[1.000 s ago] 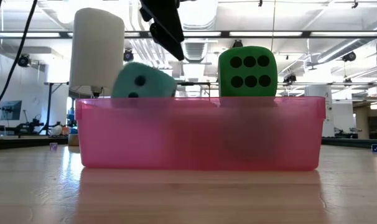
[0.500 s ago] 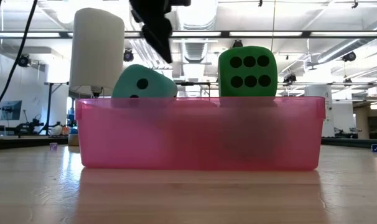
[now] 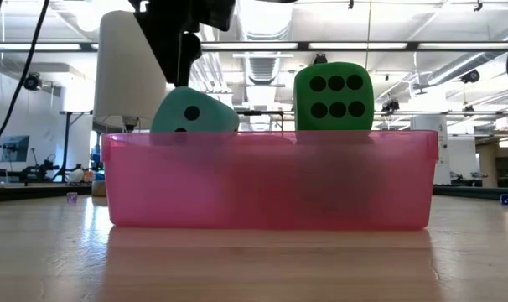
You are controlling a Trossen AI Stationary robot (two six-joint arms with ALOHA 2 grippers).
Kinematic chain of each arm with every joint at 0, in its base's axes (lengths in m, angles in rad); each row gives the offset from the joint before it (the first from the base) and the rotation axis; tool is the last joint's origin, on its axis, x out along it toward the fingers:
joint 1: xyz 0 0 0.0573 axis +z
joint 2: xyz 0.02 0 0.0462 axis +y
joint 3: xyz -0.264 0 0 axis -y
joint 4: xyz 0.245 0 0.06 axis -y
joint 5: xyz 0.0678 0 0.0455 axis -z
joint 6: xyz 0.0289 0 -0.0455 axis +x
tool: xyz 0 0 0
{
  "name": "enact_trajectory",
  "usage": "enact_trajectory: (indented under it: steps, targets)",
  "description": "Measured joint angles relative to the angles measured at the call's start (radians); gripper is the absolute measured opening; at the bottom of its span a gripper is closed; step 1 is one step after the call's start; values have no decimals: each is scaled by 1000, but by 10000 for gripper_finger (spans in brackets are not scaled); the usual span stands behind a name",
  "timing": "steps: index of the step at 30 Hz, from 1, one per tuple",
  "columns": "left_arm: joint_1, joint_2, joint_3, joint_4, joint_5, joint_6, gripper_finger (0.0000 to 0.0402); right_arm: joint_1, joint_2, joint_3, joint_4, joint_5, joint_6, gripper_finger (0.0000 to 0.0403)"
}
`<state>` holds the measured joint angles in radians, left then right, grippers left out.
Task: Pick & Place Dice
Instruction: Put the large blue dice into the pink bin
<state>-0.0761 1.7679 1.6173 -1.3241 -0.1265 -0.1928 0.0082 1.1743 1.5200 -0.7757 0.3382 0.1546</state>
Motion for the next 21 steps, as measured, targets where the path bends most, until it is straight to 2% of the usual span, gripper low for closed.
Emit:
enact_trajectory:
  steps: [11, 21]
  targets:
    - [0, 4, -4, 24, -43, -37, 395, 0, 0, 0, 0, 0, 1, 400]
    - [1, 2, -66, 141, -47, -51, 393, 0, 0, 0, 0, 0, 0, 400]
